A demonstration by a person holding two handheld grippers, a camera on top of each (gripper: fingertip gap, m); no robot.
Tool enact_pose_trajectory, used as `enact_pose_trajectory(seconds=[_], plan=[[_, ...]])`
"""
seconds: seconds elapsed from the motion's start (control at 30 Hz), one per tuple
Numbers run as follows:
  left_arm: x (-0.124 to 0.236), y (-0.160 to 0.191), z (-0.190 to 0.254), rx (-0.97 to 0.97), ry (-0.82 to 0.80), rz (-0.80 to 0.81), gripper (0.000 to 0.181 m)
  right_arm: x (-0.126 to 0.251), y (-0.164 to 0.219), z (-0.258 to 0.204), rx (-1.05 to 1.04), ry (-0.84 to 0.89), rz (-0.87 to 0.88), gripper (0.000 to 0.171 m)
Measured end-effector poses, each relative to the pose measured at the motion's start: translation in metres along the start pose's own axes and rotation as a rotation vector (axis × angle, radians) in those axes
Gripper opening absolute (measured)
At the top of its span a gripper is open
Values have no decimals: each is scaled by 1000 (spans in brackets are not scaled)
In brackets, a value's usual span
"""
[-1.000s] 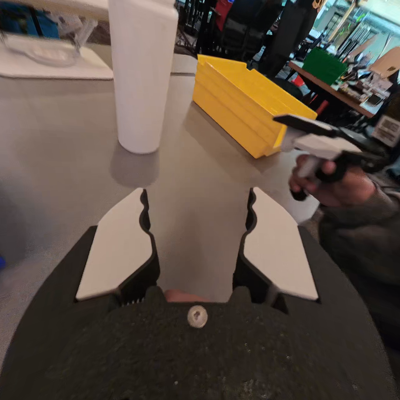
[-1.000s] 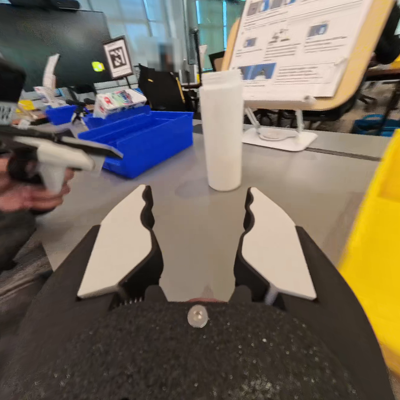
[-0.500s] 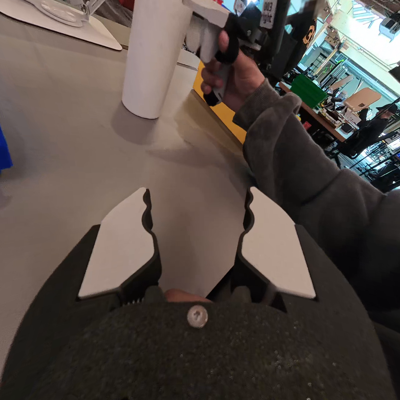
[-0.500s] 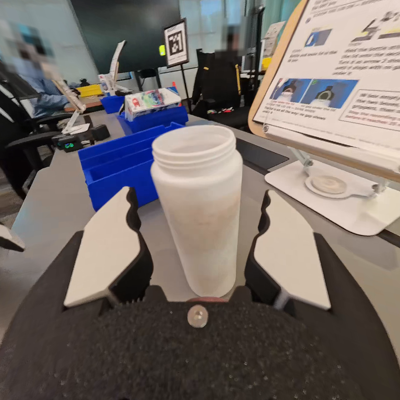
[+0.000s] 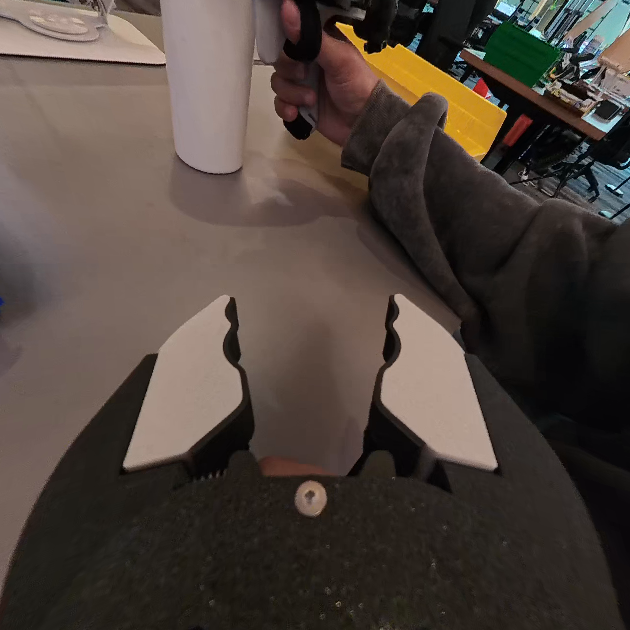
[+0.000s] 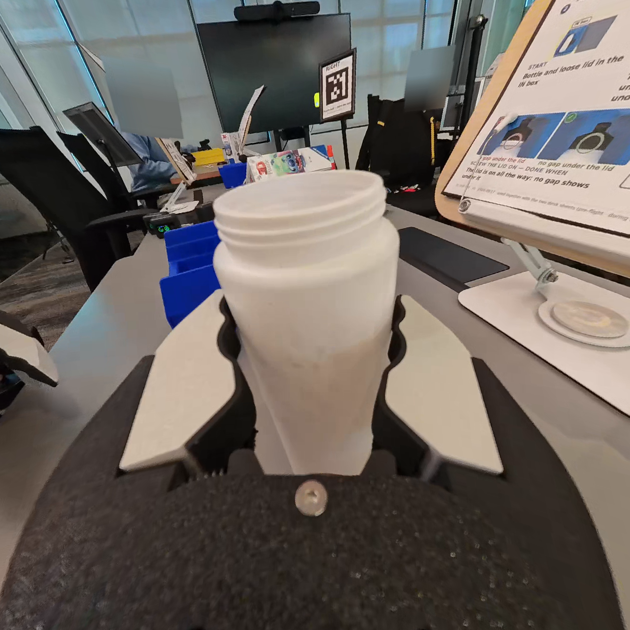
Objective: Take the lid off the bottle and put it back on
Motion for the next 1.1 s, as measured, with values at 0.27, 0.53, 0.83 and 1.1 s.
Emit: enact_pose_trajectory(seconds=[0.27,0.53,0.83,1.1], plan=[[32,-48,-26,-88,-63,-6,81,-3,4,-3,-6,6,59,87],[38,-144,-130,75,-442,-427,82,-3,5,-4,-7,6,71,87],[-28,-150,-180,239,-669,-692,82,-2,5,-4,-10,9,77,87],[-46,-142,-196,182,-669,-838,71,-3,5,-4,-11,12,76,87]])
Point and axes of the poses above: each gripper's, where its closed fingertips meet, x back along the fingers, y out of its underside, z = x × y across the jaws, the point moved 10 cm from there along x, back along the fingers, and after that the axes turned 13 degrees about x, right-handed, at the moved point
